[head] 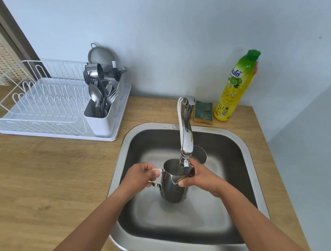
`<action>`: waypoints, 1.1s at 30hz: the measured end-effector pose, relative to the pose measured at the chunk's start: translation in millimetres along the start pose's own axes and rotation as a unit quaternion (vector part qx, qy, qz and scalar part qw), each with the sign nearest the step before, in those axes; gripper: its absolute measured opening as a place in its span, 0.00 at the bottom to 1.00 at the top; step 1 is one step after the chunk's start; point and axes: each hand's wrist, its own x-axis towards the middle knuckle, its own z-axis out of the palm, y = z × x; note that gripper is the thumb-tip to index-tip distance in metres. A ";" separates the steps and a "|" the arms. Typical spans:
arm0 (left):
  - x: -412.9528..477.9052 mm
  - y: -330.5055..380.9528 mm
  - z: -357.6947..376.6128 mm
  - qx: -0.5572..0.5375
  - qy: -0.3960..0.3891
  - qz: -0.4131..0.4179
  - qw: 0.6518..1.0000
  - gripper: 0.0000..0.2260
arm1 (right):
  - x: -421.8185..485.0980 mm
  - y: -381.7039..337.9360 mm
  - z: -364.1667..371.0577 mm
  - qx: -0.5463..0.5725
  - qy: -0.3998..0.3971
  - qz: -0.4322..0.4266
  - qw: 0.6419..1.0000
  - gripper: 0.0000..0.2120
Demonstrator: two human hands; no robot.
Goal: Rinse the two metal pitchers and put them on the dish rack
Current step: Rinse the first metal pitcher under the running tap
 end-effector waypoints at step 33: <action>2.1 14.0 -0.3 -0.012 -0.011 -0.013 1.000 0.06 | 3.6 -7.1 -4.4 0.058 0.013 0.000 0.998 0.38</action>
